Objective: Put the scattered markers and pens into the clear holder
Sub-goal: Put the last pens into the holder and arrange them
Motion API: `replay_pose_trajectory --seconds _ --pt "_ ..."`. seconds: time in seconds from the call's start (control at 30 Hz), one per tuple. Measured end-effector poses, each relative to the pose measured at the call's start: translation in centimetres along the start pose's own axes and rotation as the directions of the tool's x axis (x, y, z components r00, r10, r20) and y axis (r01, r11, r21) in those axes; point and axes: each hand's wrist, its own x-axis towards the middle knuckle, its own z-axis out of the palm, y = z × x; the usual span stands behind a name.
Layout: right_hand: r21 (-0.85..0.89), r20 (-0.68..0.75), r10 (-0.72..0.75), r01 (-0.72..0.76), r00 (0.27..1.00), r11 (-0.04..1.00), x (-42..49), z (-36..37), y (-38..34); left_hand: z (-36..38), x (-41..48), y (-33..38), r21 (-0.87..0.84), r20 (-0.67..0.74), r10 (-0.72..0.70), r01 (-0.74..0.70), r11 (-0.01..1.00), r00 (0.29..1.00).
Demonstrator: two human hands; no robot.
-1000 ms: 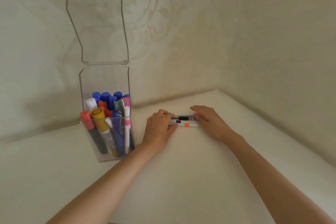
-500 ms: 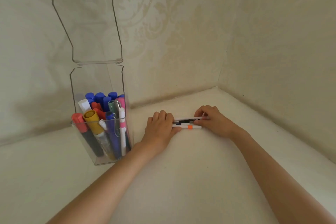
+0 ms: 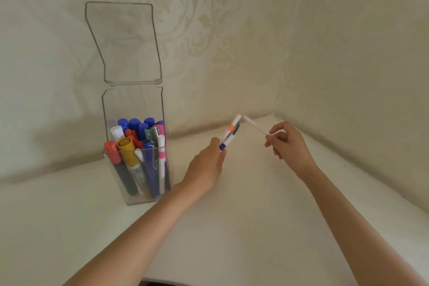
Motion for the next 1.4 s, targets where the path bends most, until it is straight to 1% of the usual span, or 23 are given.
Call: replay_pose_trajectory --seconds 0.03,0.07,0.13,0.2,0.27,0.33,0.4,0.43,0.5,0.53,0.6,0.63,0.67,0.73,0.8,0.9,0.97,1.07,1.13,1.23,1.3,1.37,1.4 --pt "0.023 -0.015 -0.025 0.025 1.000 0.999 -0.3 0.1 -1.1 -0.7 -0.4 0.4 -0.171 -0.048 -0.005 -0.003 0.985 0.999" --pt "0.056 -0.031 -0.047 0.049 0.998 0.997 -0.6 0.3 -2.2 -1.8 -1.0 0.9 -0.322 -0.086 -0.011 -0.017 0.946 0.996" --pt "0.149 -0.034 -0.081 0.085 0.996 0.985 -1.2 0.7 -4.8 -4.5 -2.5 2.3 -0.560 -0.094 -0.027 -0.030 0.828 0.995" --pt "0.246 0.008 -0.113 0.108 0.994 0.963 -1.9 1.3 -7.7 -7.4 -4.2 3.3 -0.701 -0.051 -0.033 -0.013 0.714 0.998" --pt "0.300 0.058 -0.165 0.140 0.985 0.943 -2.7 2.0 -10.6 -10.3 -5.7 3.6 -0.761 -0.073 -0.003 -0.054 0.647 0.997" --pt "0.344 0.086 -0.222 0.180 0.971 0.921 -3.7 2.8 -13.2 -13.0 -7.0 3.1 -0.784 -0.152 0.000 -0.121 0.609 0.988" --pt "0.411 0.062 -0.268 0.220 0.961 0.885 -4.6 3.8 -15.3 -15.6 -8.1 2.3 -0.765 -0.236 -0.044 -0.158 0.624 0.971" --pt "0.434 0.036 -0.281 0.238 0.959 0.869 -4.9 4.3 -16.2 -16.7 -8.5 1.6 -0.720 -0.296 -0.073 -0.172 0.672 0.952" --pt "0.423 0.008 -0.287 0.257 0.958 0.869 -5.4 5.7 -17.7 -18.0 -8.9 -0.3 -0.544 -0.447 -0.118 -0.164 0.823 0.887" --pt "0.397 0.014 -0.281 0.253 0.960 0.882 -5.5 6.4 -18.2 -18.2 -9.0 -1.5 -0.453 -0.514 -0.142 -0.127 0.882 0.846" --pt "0.323 0.025 -0.275 0.253 0.961 0.912 -5.7 7.8 -18.7 -17.7 -9.1 -3.7 -0.382 -0.573 -0.232 -0.006 0.924 0.786" --pt "0.276 0.029 -0.283 0.264 0.959 0.924 -5.8 8.4 -18.7 -17.2 -9.2 -4.6 -0.394 -0.557 -0.280 0.048 0.918 0.782" --pt "0.228 0.042 -0.290 0.274 0.956 0.934 -5.8 8.9 -18.7 -16.6 -9.3 -5.3 -0.429 -0.517 -0.315 0.078 0.900 0.796" --pt "0.176 0.075 -0.296 0.279 0.952 0.944 -5.8 9.6 -18.6 -15.8 -9.4 -6.2 -0.543 -0.423 -0.351 0.076 0.836 0.835" --pt "0.168 0.089 -0.289 0.271 0.953 0.948 -5.5 9.8 -18.6 -15.4 -9.3 -6.5 -0.631 -0.363 -0.372 0.069 0.773 0.854" --pt "0.110 0.084 -0.301 0.292 0.950 0.950 -5.0 9.5 -18.7 -15.4 -9.0 -6.3 -0.654 -0.332 -0.372 0.073 0.753 0.867" --pt "0.061 0.080 -0.342 0.338 0.936 0.939 -4.8 9.3 -18.8 -15.2 -8.9 -6.3 -0.648 -0.343 -0.368 0.066 0.759 0.865" --pt "-0.086 0.075 -0.461 0.467 0.884 0.880 -5.0 9.5 -18.9 -15.1 -8.8 -6.4 -0.644 -0.363 -0.362 0.050 0.764 0.858" --pt "-0.155 0.129 -0.505 0.521 0.853 0.839 -5.2 10.3 -18.8 -14.9 -8.9 -6.5 -0.645 -0.364 -0.353 0.040 0.763 0.862" --pt "-0.224 0.279 -0.465 0.528 0.840 0.819 -5.6 12.1 -18.6 -14.7 -9.1 -6.4 -0.661 -0.353 -0.346 0.030 0.750 0.869" --pt "-0.285 0.294 -0.458 0.534 0.839 0.796 -5.8 13.2 -17.8 -14.6 -9.2 -6.3 -0.674 -0.349 -0.350 0.026 0.738 0.869" --pt "-0.357 0.244 -0.554 0.605 0.796 0.712 -6.2 13.7 -16.4 -14.6 -9.4 -6.2 -0.680 -0.347 -0.355 0.028 0.733 0.868" --pt "-0.392 0.236 -0.625 0.661 0.744 0.640 -6.4 13.9 -15.5 -14.6 -9.5 -6.2 -0.683 -0.343 -0.353 0.027 0.730 0.870"
